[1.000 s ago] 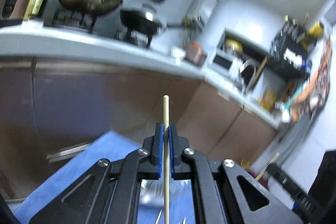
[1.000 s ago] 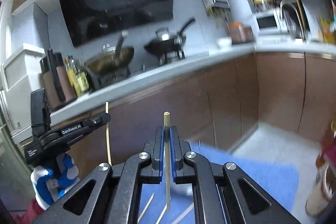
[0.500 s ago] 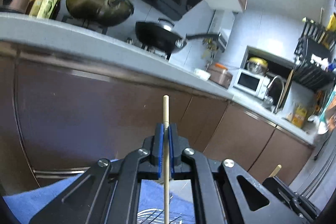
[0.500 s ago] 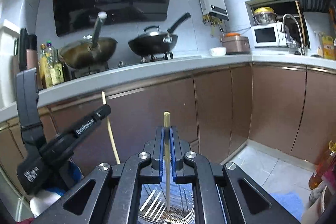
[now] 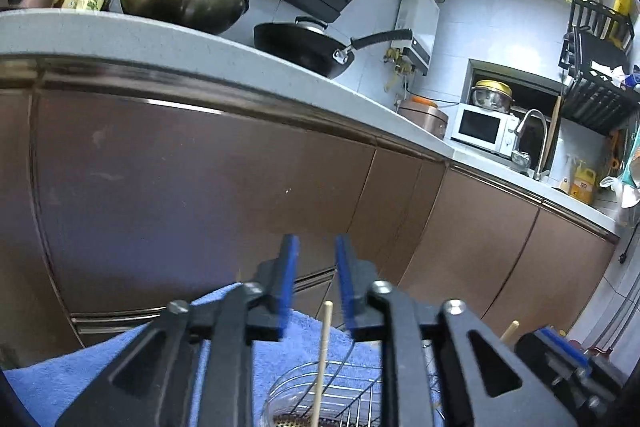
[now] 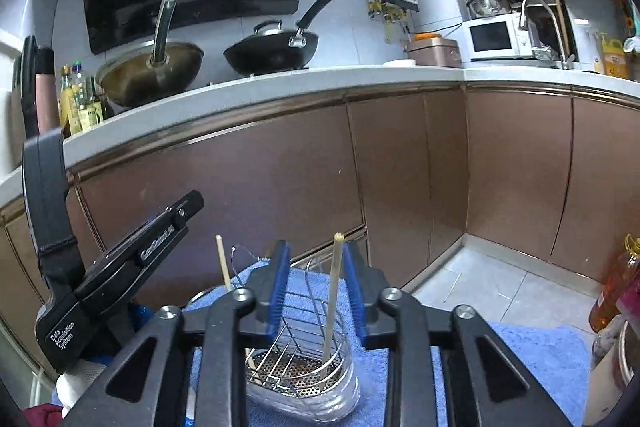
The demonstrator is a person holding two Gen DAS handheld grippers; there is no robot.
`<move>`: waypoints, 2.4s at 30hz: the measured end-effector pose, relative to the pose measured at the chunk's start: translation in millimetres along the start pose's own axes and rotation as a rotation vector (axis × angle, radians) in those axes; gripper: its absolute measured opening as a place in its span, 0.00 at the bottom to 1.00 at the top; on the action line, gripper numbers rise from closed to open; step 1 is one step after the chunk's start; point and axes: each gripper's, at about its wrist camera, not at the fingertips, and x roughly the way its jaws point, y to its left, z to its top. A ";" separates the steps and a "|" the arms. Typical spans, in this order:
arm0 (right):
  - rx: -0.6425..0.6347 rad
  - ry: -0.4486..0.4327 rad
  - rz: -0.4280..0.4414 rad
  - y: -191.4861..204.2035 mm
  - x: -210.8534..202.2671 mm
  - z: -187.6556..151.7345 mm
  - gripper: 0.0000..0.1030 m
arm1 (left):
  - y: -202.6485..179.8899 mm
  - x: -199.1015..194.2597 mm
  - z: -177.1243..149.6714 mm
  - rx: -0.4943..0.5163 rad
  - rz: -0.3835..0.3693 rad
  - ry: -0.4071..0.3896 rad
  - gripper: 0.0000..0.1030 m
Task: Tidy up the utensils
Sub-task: 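Lift both held chopsticks and carry them over the glass holder, then open both tools to drop the chopsticks into the glass holder, then lower the left tool and grasp a chopstick while the right tool grasps another chopstick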
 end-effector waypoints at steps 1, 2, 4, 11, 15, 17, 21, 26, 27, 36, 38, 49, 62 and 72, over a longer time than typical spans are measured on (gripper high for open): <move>-0.001 -0.011 -0.005 -0.1 -9.3 3.9 0.28 | 0.8 -7.3 3.5 0.006 0.000 -0.004 0.25; -0.003 -0.019 -0.008 0.6 -17.1 7.0 0.28 | 1.1 -14.9 8.3 0.015 -0.001 -0.009 0.25; -0.001 -0.036 -0.015 1.0 -35.5 13.4 0.28 | 2.0 -36.3 21.8 0.038 0.007 -0.034 0.25; 0.025 -0.060 -0.043 3.1 -103.1 27.4 0.28 | 10.5 -108.3 65.5 0.096 0.033 -0.037 0.31; 0.052 -0.040 -0.061 5.3 -141.5 22.8 0.28 | 19.7 -145.6 75.8 0.107 -0.003 0.052 0.31; 0.062 -0.029 -0.067 8.0 -157.2 19.3 0.28 | 24.3 -159.5 76.1 0.109 -0.013 0.100 0.31; 0.078 -0.008 -0.077 14.9 -183.5 11.2 0.28 | 37.1 -183.5 69.8 0.098 -0.029 0.202 0.31; 0.105 0.038 -0.087 20.8 -208.9 -5.5 0.28 | 51.3 -206.4 52.1 0.088 -0.052 0.304 0.31; 0.113 0.049 -0.087 21.6 -212.1 -9.0 0.28 | 54.1 -211.2 47.3 0.090 -0.057 0.328 0.31; 0.140 0.104 -0.083 34.9 -239.7 -29.6 0.28 | 69.4 -248.5 20.7 0.085 -0.087 0.417 0.31; 0.137 0.112 -0.084 39.4 -242.6 -31.2 0.28 | 72.3 -254.1 13.8 0.076 -0.102 0.441 0.31; 0.146 0.229 -0.105 39.1 -224.1 -49.2 0.28 | 69.5 -238.8 -17.0 0.092 -0.199 0.570 0.31; 0.221 0.457 -0.095 8.8 -156.9 -82.2 0.28 | 55.2 -168.2 -66.4 0.111 -0.279 0.770 0.31; 0.277 0.589 -0.058 -10.7 -100.9 -105.1 0.24 | 16.7 -105.0 -108.4 0.186 -0.311 0.899 0.30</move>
